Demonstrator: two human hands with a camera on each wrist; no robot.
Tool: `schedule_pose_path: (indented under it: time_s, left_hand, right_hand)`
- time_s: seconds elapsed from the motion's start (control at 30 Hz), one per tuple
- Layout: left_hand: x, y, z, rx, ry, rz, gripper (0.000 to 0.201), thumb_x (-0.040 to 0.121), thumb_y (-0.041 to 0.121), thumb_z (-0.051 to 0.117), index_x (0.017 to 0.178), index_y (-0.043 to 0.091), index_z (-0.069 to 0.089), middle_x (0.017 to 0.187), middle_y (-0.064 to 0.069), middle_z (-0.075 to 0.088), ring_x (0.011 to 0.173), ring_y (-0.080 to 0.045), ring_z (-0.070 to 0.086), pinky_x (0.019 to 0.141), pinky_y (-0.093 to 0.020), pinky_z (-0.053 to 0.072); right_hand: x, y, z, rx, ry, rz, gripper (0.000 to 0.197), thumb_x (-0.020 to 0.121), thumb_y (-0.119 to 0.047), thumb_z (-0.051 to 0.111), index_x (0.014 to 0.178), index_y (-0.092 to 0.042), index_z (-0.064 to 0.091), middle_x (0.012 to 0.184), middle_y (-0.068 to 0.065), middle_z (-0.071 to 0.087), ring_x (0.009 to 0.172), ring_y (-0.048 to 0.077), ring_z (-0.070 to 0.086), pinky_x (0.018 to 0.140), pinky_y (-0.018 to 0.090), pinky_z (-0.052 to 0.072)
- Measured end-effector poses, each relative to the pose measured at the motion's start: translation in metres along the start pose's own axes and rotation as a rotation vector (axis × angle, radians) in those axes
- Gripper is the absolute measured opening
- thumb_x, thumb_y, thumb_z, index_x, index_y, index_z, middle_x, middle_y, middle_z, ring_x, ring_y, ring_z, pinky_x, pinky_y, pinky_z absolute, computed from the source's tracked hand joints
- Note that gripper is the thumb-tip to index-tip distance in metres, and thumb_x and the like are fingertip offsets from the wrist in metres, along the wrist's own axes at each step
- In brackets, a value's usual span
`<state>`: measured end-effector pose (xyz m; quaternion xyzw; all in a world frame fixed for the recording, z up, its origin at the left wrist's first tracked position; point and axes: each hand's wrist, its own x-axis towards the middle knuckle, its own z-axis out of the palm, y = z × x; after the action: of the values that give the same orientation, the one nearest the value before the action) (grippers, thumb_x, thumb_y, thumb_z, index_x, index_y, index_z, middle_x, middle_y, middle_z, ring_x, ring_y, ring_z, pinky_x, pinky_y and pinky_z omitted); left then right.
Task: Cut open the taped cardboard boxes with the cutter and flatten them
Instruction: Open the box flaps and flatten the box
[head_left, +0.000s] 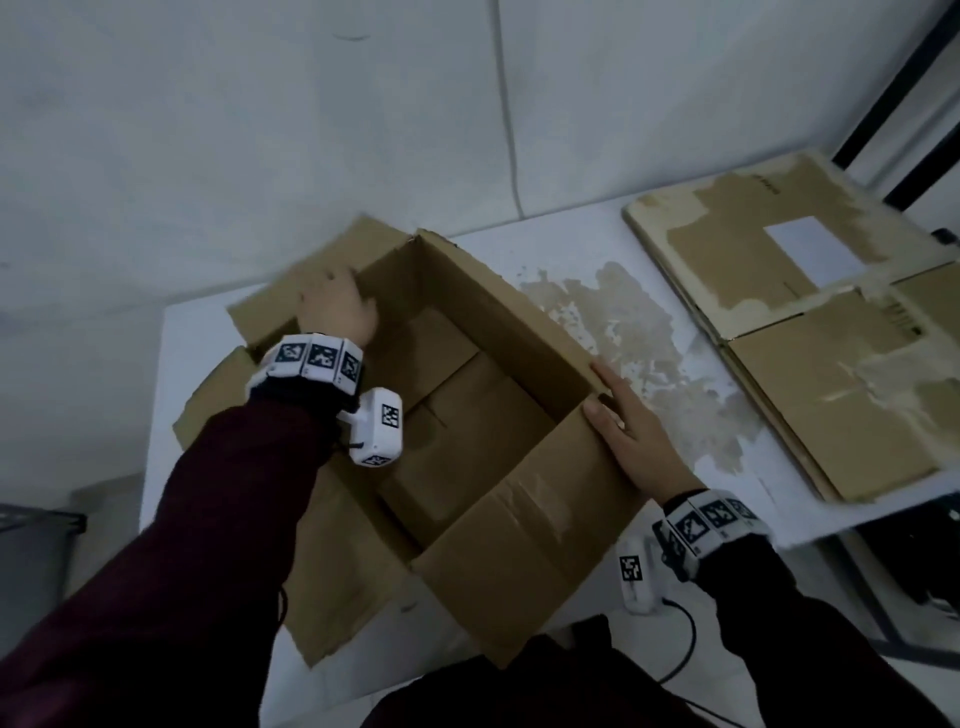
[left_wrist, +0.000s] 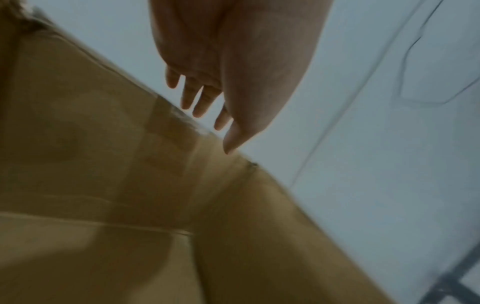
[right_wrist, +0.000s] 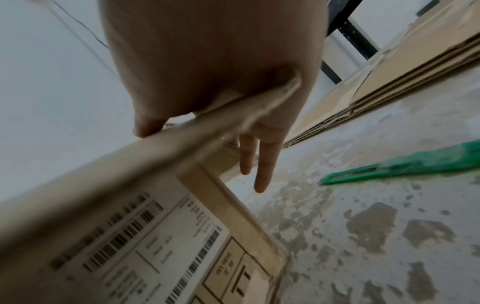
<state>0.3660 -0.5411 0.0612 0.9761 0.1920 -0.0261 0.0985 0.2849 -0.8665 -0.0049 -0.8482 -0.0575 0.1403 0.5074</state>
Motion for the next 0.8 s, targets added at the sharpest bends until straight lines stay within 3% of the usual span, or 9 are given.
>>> schedule_pose_path:
  time_s: [0.07,0.17,0.23,0.3,0.43,0.57,0.67,0.73,0.8]
  left_hand:
    - [-0.028,0.032,-0.008,-0.058,-0.028,0.059,0.052,0.095,0.038,0.048,0.132,0.002,0.045,0.132,-0.022,0.050,0.122,-0.039,0.047,0.100,-0.044,0.039]
    - [-0.081,0.089,-0.008,-0.217,-0.285,0.086,0.067,0.094,0.057,0.040,0.131,0.001,0.049,0.134,-0.018,0.053,0.119,-0.033,0.052,0.092,-0.035,0.042]
    - [-0.113,0.125,0.005,-0.252,-0.445,0.053,0.075,0.094,0.061,0.036,0.136,-0.001,0.043,0.139,-0.019,0.048,0.122,-0.032,0.050,0.092,-0.033,0.041]
    - [-0.135,0.151,0.026,-0.283,-0.471,-0.009,0.071,0.094,0.058,0.038,0.136,0.001,0.039,0.138,-0.019,0.048,0.121,-0.033,0.050,0.092,-0.034,0.042]
    - [-0.170,0.173,0.059,-0.374,-0.376,-0.127,0.049,0.098,0.046,0.038,0.127,0.006,0.039,0.125,-0.017,0.056,0.110,-0.034,0.056,0.089,-0.041,0.048]
    - [-0.197,0.175,0.064,-0.299,-0.189,-0.085,0.040,0.100,0.037,0.034,0.125,0.008,0.045,0.110,-0.012,0.064,0.097,-0.031,0.061,0.079,-0.039,0.050]
    - [-0.204,0.163,0.054,-0.378,-0.071,-0.028,0.034,0.100,0.033,0.035,0.121,0.011,0.051,0.102,-0.009,0.066,0.091,-0.029,0.061,0.075,-0.038,0.050]
    - [-0.207,0.150,0.040,-0.458,0.001,-0.005,0.030,0.100,0.032,0.038,0.117,0.014,0.053,0.097,-0.008,0.066,0.088,-0.030,0.061,0.072,-0.037,0.048]
    - [-0.209,0.135,0.024,-0.574,0.057,0.028,0.029,0.099,0.032,0.039,0.115,0.014,0.055,0.098,-0.007,0.067,0.090,-0.028,0.061,0.075,-0.037,0.048]
  right_hand:
    - [-0.001,0.003,-0.002,-0.013,-0.037,-0.027,0.062,0.091,-0.058,0.035,0.147,-0.038,0.019,0.150,-0.020,0.022,0.130,0.002,0.029,0.106,0.029,0.028]
    - [-0.003,0.006,-0.011,-0.016,-0.135,-0.023,0.062,0.092,-0.058,0.035,0.148,-0.040,0.015,0.150,-0.022,0.017,0.139,0.005,0.021,0.113,0.032,0.020]
    - [-0.006,0.007,-0.019,-0.015,-0.208,-0.008,0.063,0.093,-0.053,0.039,0.149,-0.038,0.013,0.156,-0.018,0.011,0.142,0.009,0.018,0.114,0.031,0.019]
    - [-0.011,0.012,-0.025,-0.008,-0.251,-0.015,0.071,0.089,-0.056,0.044,0.149,-0.036,0.012,0.158,-0.015,0.008,0.143,0.010,0.017,0.117,0.037,0.019]
    - [-0.020,0.026,-0.034,0.039,-0.300,-0.110,0.079,0.083,-0.055,0.054,0.148,-0.030,0.018,0.156,-0.011,0.019,0.140,0.004,0.023,0.115,0.032,0.025]
    - [-0.031,0.039,-0.049,0.184,-0.265,-0.118,0.055,0.094,-0.031,0.050,0.143,-0.030,0.026,0.136,-0.021,0.040,0.120,-0.010,0.043,0.097,0.015,0.039]
    - [-0.031,0.051,-0.054,0.217,-0.110,-0.078,0.041,0.099,-0.023,0.044,0.138,-0.029,0.034,0.133,-0.017,0.043,0.118,0.006,0.049,0.099,0.028,0.043]
    - [-0.030,0.053,-0.054,0.197,-0.107,-0.042,0.039,0.099,-0.024,0.044,0.137,-0.025,0.037,0.134,-0.006,0.045,0.118,0.010,0.047,0.104,0.034,0.041]
    - [-0.029,0.046,-0.051,0.195,-0.158,-0.038,0.037,0.099,-0.027,0.044,0.136,-0.025,0.038,0.132,-0.005,0.046,0.118,0.009,0.046,0.106,0.036,0.039]
